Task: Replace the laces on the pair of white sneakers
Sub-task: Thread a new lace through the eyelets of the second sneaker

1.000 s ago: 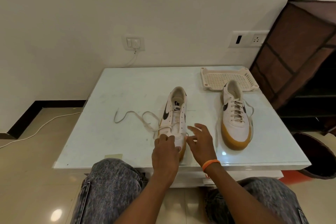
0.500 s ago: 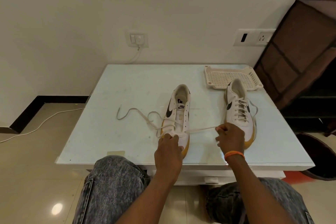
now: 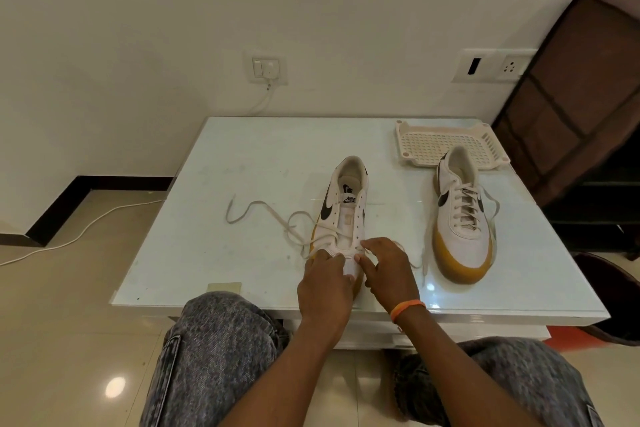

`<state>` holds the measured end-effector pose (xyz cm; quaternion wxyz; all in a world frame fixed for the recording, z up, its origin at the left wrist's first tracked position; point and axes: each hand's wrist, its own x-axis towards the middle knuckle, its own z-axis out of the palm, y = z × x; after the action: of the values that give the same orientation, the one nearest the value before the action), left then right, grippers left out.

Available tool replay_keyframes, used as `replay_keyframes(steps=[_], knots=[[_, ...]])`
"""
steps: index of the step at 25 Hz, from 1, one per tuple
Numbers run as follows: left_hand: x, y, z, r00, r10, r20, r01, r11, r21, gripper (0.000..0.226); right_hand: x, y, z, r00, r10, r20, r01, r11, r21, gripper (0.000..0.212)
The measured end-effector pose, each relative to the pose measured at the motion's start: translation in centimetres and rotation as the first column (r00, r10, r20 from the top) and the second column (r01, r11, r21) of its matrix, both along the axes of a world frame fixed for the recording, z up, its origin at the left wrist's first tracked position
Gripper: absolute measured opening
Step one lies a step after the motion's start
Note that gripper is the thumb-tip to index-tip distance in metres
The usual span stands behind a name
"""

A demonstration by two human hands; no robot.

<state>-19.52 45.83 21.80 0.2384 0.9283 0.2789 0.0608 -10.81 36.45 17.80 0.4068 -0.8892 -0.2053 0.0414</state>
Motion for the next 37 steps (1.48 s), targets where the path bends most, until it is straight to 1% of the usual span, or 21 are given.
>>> replay_keyframes(steps=[3,5,7,9,11,12,14,16,17,18,21,22,24,26,28,30,32,34,35,36,37], knots=[[0.1,0.1,0.0,1.000,0.025,-0.001,-0.025,1.000,-0.014,0.037,0.2,0.2,0.6,0.990,-0.050,-0.135,0.063,0.994,0.091,0.003],[0.2,0.2,0.1,1.000,0.023,-0.007,-0.024,0.999,-0.032,0.038,1.0,-0.9,1.9,0.967,-0.092,-0.236,0.137,0.974,0.181,0.007],[0.3,0.4,0.2,1.000,0.024,-0.008,-0.024,0.998,-0.061,0.039,2.8,-2.9,3.2,0.917,-0.236,-0.320,0.329,0.904,0.274,0.004],[0.2,0.5,0.1,1.000,0.018,-0.017,-0.019,0.997,-0.077,0.040,4.5,-5.3,4.0,0.826,-0.402,-0.396,0.535,0.781,0.323,0.004],[0.2,0.4,0.2,1.000,0.012,-0.026,-0.013,0.998,-0.066,0.039,5.4,-6.9,3.4,0.775,-0.476,-0.415,0.609,0.738,0.291,0.008],[0.2,0.4,0.2,1.000,0.012,-0.028,-0.014,0.998,-0.064,0.040,5.3,-6.8,3.1,0.784,-0.488,-0.384,0.597,0.761,0.252,0.012],[0.2,0.4,0.3,0.999,0.013,-0.031,-0.015,0.998,-0.067,0.041,4.2,-5.5,2.3,0.883,-0.426,-0.198,0.456,0.877,0.151,0.034],[0.1,0.4,0.3,1.000,0.014,-0.025,-0.016,0.998,-0.059,0.041,2.5,-3.4,1.9,0.983,-0.178,0.036,0.178,0.984,0.000,0.057],[0.1,0.3,0.3,1.000,0.014,-0.019,-0.015,0.999,-0.049,0.039,1.6,-2.2,1.7,0.995,-0.053,0.083,0.057,0.997,-0.046,0.055],[0.1,0.2,0.3,1.000,0.017,-0.012,-0.018,0.999,-0.039,0.038,0.8,-1.2,1.4,0.997,0.020,0.081,-0.015,0.998,-0.054,0.045],[0.2,0.2,0.3,0.999,0.041,-0.005,-0.041,0.999,-0.031,0.039,0.1,0.4,0.1,1.000,-0.021,0.019,0.021,1.000,-0.023,0.010],[0.3,0.2,0.3,0.999,0.043,-0.007,-0.043,0.999,-0.033,0.039,0.2,0.4,0.1,1.000,-0.025,0.007,0.025,1.000,-0.015,0.007],[0.3,0.3,0.1,0.999,0.043,-0.014,-0.043,0.998,-0.042,0.039,1.2,-0.5,0.5,0.999,-0.051,-0.014,0.051,0.999,0.009,0.017],[0.3,0.5,-0.1,0.999,0.040,-0.014,-0.041,0.997,-0.065,0.040,2.3,-2.2,1.6,0.973,-0.196,-0.125,0.212,0.969,0.127,0.019],[0.3,0.7,-0.2,0.999,0.027,-0.024,-0.029,0.997,-0.074,0.041,3.6,-4.2,2.3,0.891,-0.384,-0.243,0.437,0.871,0.224,0.015],[0.3,0.8,-0.3,0.999,0.007,-0.039,-0.010,0.997,-0.077,0.042,4.2,-5.8,2.3,0.841,-0.448,-0.304,0.518,0.829,0.211,0.011],[0.3,0.8,-0.2,0.999,0.028,-0.022,-0.031,0.993,-0.115,0.041,3.5,-5.4,2.2,0.865,-0.366,-0.344,0.438,0.885,0.158,0.007],[0.6,1.3,0.0,0.988,0.140,0.062,-0.126,0.974,-0.189,0.035,2.0,-3.7,1.7,0.941,-0.166,-0.294,0.214,0.967,0.139,0.036],[0.9,1.6,0.2,0.972,0.208,0.111,-0.179,0.957,-0.227,0.032,1.3,-2.6,1.5,0.964,-0.067,-0.258,0.105,0.985,0.135,0.044],[1.2,2.0,0.3,0.955,0.259,0.143,-0.217,0.942,-0.255,0.031,0.7,-1.7,1.2,0.976,0.001,-0.217,0.028,0.991,0.132,0.044],[1.4,2.3,0.3,0.946,0.289,0.150,-0.241,0.931,-0.274,0.031,0.3,-1.0,0.9,0.985,0.034,-0.168,-0.015,0.993,0.116,0.038]])
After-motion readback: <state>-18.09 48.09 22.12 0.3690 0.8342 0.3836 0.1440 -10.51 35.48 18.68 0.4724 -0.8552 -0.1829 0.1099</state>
